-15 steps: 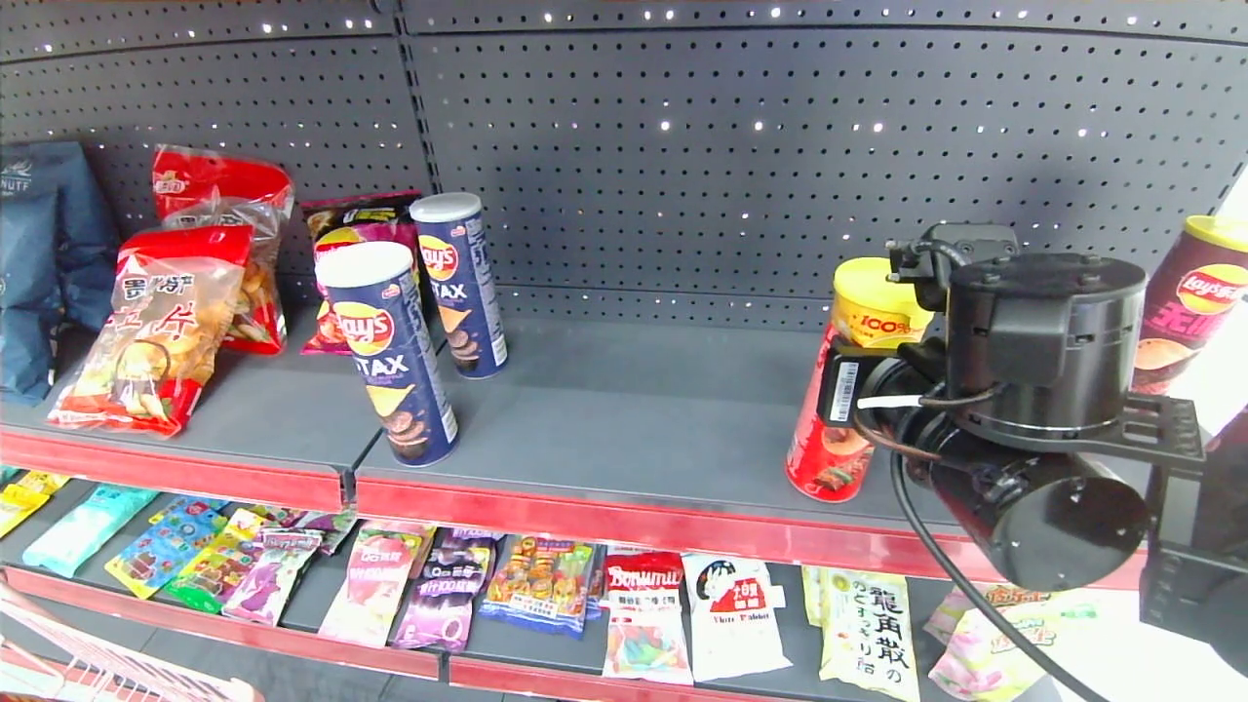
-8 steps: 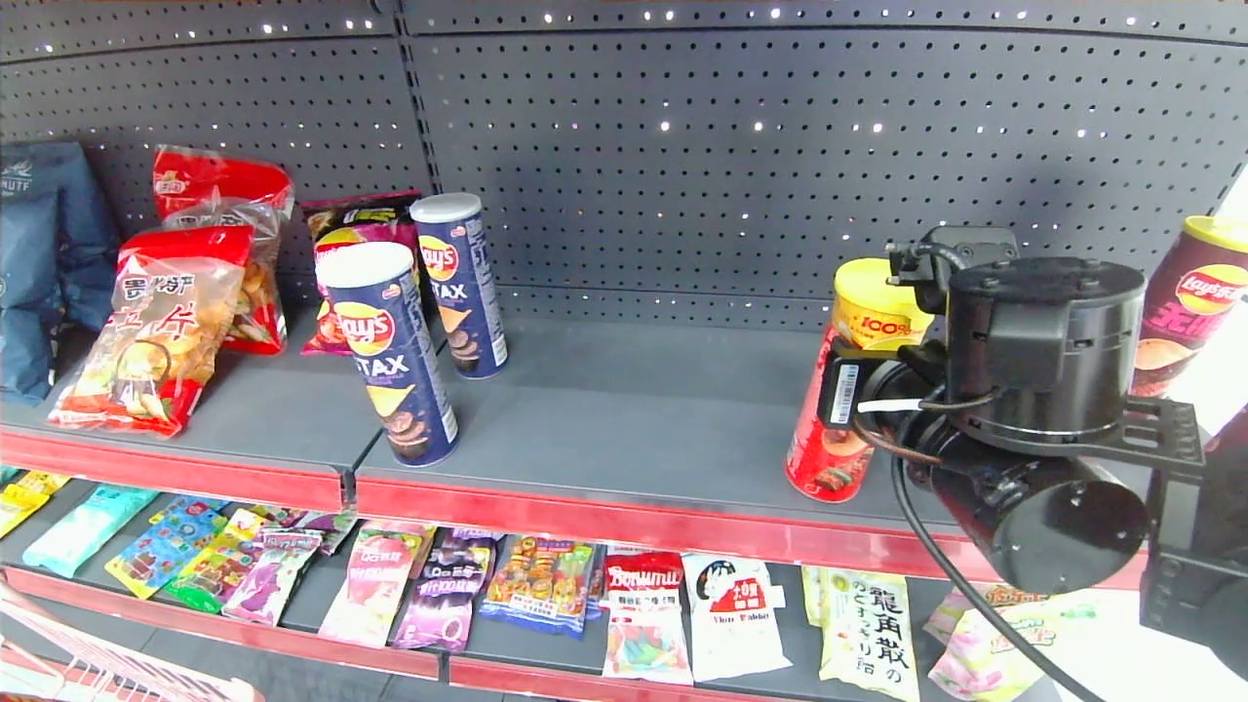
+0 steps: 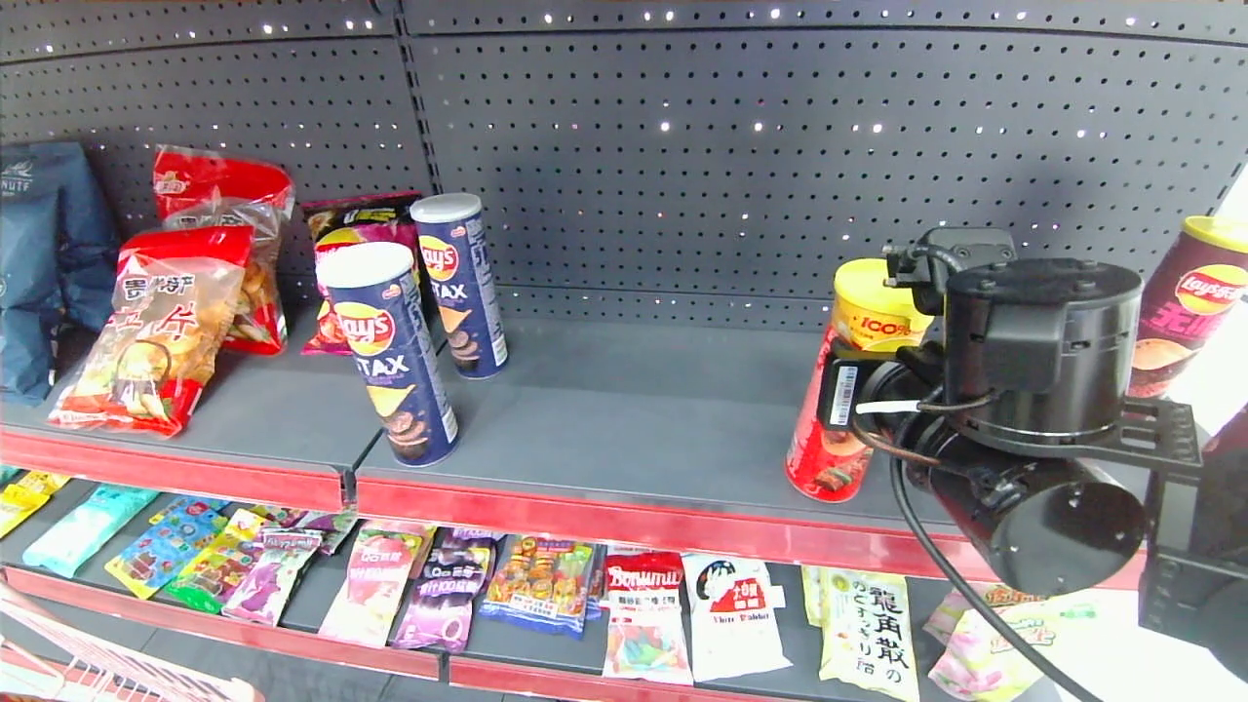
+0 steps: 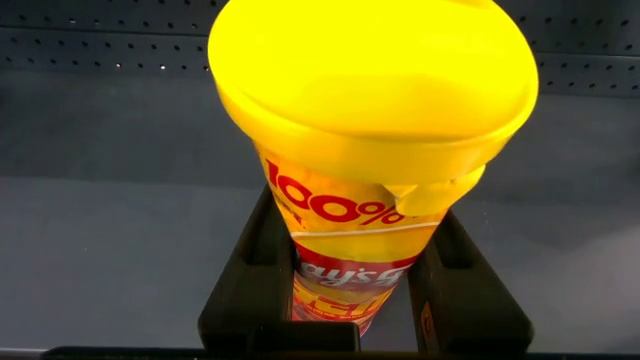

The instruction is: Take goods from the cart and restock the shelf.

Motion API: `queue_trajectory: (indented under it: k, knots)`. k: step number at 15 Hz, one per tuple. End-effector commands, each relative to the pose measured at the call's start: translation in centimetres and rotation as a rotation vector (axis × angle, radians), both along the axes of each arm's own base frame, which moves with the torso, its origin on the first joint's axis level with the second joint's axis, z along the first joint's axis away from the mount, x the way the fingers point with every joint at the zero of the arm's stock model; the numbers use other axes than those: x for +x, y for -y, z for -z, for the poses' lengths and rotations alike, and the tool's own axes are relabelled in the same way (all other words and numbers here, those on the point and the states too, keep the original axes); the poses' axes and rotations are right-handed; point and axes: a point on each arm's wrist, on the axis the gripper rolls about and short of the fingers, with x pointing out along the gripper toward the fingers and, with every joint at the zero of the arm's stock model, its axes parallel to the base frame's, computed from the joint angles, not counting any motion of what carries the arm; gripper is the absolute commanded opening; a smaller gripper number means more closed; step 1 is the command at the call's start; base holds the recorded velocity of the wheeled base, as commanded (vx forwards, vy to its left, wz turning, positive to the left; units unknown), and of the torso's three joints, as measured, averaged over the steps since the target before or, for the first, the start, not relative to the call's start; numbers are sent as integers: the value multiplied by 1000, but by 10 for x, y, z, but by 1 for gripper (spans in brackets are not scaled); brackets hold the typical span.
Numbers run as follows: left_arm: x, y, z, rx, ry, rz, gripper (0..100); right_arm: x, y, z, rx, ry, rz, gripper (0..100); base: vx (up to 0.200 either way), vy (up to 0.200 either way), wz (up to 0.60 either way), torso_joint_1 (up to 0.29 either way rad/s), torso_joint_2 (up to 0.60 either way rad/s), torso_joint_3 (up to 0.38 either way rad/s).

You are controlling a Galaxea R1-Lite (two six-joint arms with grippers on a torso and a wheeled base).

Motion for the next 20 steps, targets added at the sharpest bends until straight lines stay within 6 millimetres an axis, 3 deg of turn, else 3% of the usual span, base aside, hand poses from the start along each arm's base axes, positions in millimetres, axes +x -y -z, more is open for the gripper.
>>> queue_trajectory:
  k: [1,7,8,15,20]
  knots:
    - [0,0,-1,0,0,0,0,1,-1,-1,1,2,0,0,0,0,0,0,0,0]
    - [0,0,0,0,-1,0,0,2,-2,-3,6,9,-1,0,0,0,0,0,0,0]
    - [0,0,0,0,-1,0,0,2,-2,-3,4,8,2,100,0,0,0,0,0,0]
    - [1,0,3,1,-10,0,0,-1,0,-5,7,14,9,100,0,0,0,0,0,0]
    - [1,0,4,2,-15,5,0,-21,13,-8,16,20,-14,100,0,0,0,0,0,0]
